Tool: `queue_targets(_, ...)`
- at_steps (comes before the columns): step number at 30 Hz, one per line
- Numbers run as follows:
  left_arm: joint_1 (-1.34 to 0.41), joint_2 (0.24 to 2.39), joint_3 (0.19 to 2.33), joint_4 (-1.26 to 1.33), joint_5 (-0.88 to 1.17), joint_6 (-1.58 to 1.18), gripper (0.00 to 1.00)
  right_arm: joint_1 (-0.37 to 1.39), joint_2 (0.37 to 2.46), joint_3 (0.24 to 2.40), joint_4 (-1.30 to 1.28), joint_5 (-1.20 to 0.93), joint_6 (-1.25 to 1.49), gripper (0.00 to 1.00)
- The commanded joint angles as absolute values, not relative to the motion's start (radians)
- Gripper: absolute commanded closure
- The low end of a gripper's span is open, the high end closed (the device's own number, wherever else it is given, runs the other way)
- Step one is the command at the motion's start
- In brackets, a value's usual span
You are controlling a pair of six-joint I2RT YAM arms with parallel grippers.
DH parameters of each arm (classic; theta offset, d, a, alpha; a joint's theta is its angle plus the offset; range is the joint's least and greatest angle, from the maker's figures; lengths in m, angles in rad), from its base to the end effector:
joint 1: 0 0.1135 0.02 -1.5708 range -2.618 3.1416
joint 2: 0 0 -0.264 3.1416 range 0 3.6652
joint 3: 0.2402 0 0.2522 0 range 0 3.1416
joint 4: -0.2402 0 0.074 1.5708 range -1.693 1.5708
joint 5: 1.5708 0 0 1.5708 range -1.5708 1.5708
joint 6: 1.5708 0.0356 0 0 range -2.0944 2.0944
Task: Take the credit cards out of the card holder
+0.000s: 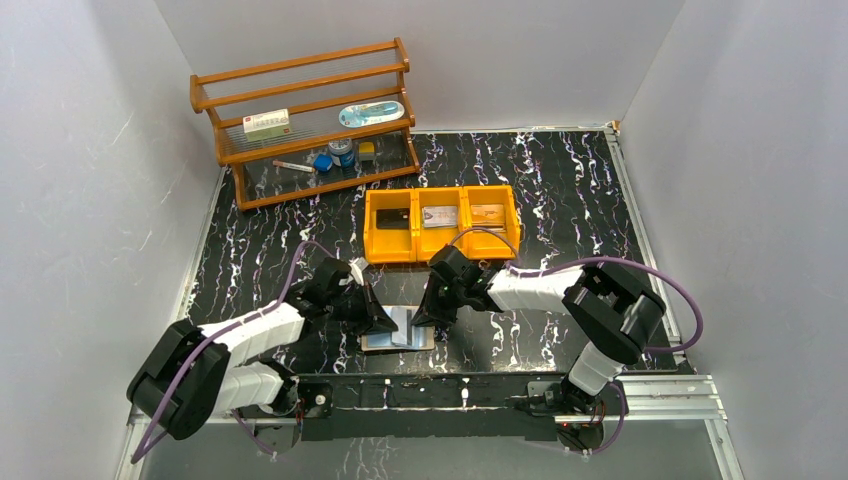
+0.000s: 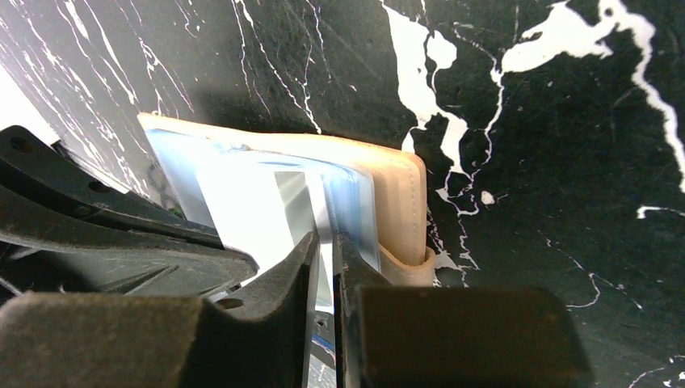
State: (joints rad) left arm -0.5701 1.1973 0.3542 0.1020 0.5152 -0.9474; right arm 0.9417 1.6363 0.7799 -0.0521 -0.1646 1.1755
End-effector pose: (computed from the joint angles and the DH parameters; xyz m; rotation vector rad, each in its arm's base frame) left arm 0.1664 -0.1275 0.1454 -0.1900 2.5928 -1.2762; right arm 0.1778 0.2542 0.1451 0.2478 2.7908 0.9525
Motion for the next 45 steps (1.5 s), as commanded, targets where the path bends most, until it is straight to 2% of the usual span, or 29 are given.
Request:
queue_targets(1, -0.554, 1.140, 0.367, 0.026, 0.536, -0.917, 0.97, 0.926, 1.671, 0.737, -0.208, -0.082, 1.137, 0.79)
queue_targets(8, -0.551, 1.149, 0.363, 0.084, 0.573, -0.943, 0.91, 0.926, 1.667, 0.741, -0.212, -0.085, 1.131, 0.79)
queue_targets(17, -0.549, 1.149, 0.352, 0.086, 0.578, -0.945, 1.00, 0.926, 1.660, 0.736, -0.212, -0.084, 1.135, 0.80)
queue_targets(35, -0.531, 1.111, 0.375, -0.025, 0.527, -0.883, 1.00, 0.925, 1.664, 0.750, -0.221, -0.088, 1.127, 0.79)
queue_targets(41, -0.531, 1.129, 0.352, 0.076, 0.579, -0.935, 0.84, 0.925, 1.678, 0.771, -0.218, -0.103, 1.112, 0.79)
queue_targets(45, -0.532, 1.167, 0.341, 0.141, 0.612, -0.966, 0.80, 0.925, 1.686, 0.775, -0.211, -0.109, 1.110, 0.79)
